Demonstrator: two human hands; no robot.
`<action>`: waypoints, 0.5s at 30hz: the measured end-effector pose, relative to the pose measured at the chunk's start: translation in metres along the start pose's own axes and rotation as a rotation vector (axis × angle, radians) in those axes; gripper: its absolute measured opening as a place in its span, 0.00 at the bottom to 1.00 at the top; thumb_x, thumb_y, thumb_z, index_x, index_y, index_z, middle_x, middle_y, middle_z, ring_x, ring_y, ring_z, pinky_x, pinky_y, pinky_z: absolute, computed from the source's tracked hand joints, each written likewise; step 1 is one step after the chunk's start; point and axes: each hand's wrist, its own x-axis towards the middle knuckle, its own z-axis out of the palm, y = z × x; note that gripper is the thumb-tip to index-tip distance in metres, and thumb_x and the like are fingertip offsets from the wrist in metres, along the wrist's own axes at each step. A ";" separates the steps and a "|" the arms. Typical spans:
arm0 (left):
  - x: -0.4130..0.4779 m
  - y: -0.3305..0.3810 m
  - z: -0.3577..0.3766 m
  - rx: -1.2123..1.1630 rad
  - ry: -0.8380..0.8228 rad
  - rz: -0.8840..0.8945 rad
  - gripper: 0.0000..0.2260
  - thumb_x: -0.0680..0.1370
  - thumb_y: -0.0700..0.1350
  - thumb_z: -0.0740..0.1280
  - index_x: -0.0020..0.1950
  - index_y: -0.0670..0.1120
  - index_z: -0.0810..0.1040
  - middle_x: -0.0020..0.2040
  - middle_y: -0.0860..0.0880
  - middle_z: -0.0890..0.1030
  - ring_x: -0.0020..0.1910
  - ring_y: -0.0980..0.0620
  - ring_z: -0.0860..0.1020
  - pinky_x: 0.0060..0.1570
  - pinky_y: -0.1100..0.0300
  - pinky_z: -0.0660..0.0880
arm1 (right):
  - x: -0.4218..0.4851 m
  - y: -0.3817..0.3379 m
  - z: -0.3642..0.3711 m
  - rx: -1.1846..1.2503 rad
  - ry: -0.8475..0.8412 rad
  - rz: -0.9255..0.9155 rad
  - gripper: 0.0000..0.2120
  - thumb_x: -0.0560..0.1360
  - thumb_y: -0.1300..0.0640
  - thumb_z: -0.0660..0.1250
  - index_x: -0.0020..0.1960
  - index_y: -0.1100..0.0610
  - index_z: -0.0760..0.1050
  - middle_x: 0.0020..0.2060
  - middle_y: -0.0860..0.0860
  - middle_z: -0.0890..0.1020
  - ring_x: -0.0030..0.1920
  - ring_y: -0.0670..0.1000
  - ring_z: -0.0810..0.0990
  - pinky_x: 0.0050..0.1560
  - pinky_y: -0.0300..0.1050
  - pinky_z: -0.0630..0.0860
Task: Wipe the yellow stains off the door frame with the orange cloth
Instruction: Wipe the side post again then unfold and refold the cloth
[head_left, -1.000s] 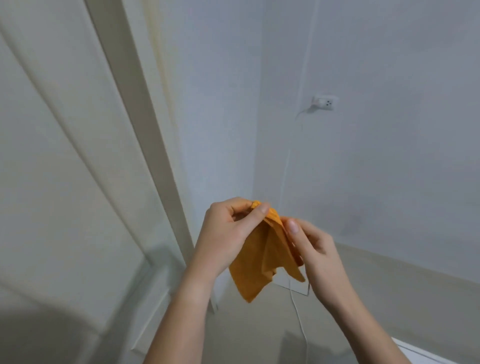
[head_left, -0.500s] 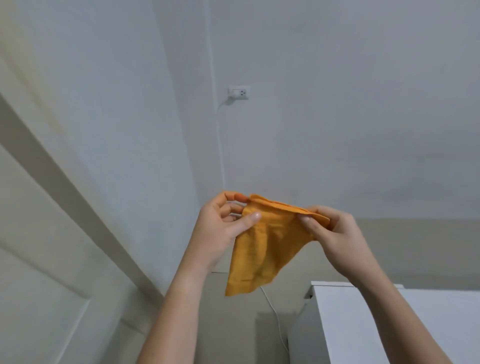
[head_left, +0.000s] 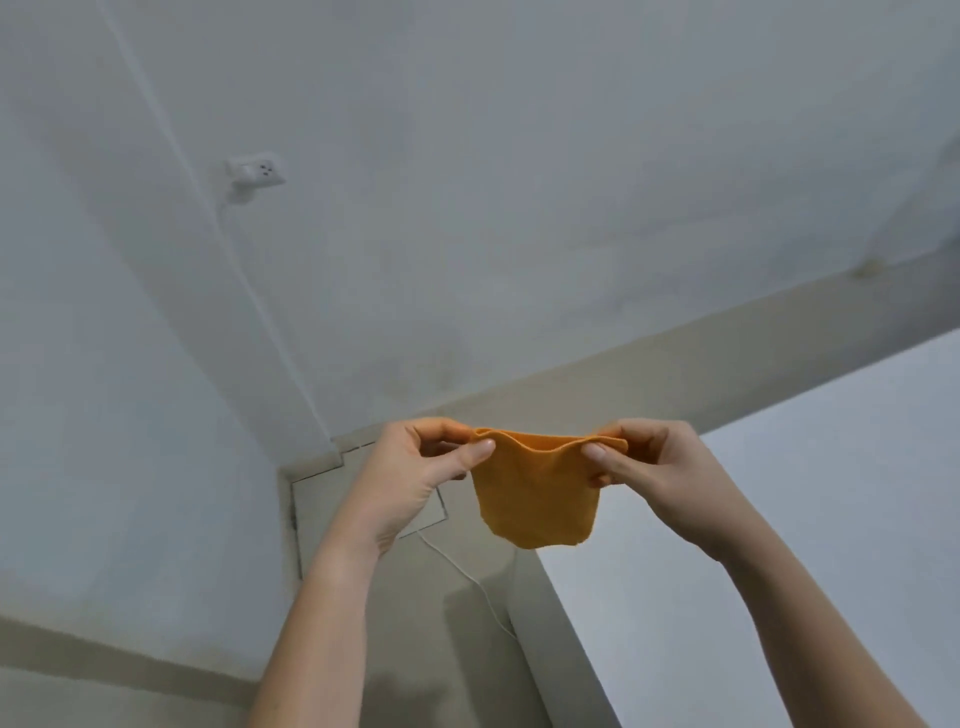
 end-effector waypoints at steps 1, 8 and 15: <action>0.003 0.000 0.003 -0.015 -0.009 0.002 0.11 0.71 0.53 0.80 0.48 0.47 0.91 0.48 0.45 0.90 0.51 0.50 0.86 0.52 0.57 0.83 | -0.004 0.003 -0.006 -0.007 0.007 0.006 0.08 0.78 0.52 0.72 0.47 0.56 0.86 0.40 0.54 0.87 0.45 0.54 0.86 0.52 0.55 0.85; 0.017 0.011 0.040 -0.048 -0.147 0.049 0.06 0.81 0.41 0.75 0.56 0.42 0.88 0.50 0.44 0.90 0.53 0.47 0.87 0.57 0.52 0.86 | -0.014 0.015 -0.034 -0.101 0.222 -0.056 0.08 0.73 0.52 0.78 0.40 0.55 0.83 0.36 0.53 0.86 0.42 0.56 0.85 0.48 0.60 0.84; 0.024 0.017 0.073 0.202 -0.115 0.102 0.07 0.75 0.44 0.83 0.45 0.43 0.88 0.41 0.45 0.89 0.44 0.49 0.88 0.50 0.54 0.87 | -0.017 0.028 -0.063 -0.050 0.193 -0.045 0.06 0.73 0.53 0.78 0.43 0.55 0.85 0.39 0.53 0.86 0.45 0.56 0.86 0.51 0.61 0.84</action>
